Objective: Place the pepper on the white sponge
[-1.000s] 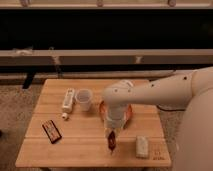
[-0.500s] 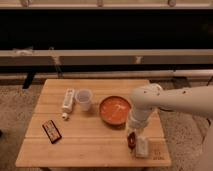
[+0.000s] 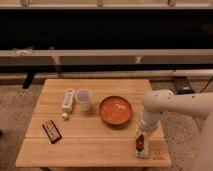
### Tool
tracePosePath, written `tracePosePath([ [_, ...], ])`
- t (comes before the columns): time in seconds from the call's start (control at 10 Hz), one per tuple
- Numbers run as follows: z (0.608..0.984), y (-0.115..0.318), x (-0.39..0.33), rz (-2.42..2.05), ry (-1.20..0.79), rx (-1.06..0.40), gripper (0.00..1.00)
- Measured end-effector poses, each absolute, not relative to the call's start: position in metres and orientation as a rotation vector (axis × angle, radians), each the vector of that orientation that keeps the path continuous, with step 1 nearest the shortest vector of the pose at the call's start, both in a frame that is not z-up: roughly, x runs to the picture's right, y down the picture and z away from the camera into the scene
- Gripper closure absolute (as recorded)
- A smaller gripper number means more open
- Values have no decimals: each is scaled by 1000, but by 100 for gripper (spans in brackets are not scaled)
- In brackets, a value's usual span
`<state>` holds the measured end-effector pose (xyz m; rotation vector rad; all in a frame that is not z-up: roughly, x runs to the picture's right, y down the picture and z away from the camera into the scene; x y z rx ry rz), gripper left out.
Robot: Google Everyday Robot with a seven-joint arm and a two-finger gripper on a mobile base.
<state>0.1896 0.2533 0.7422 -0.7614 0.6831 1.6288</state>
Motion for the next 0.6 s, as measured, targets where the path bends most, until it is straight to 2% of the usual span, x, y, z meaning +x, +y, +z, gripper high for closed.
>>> tracePosePath([
  [0.3,747,261,194,1642,712,-768,83],
  [0.4,745,263,197,1649,722,-771,77],
  [0.6,746,266,199,1659,734,-777,57],
])
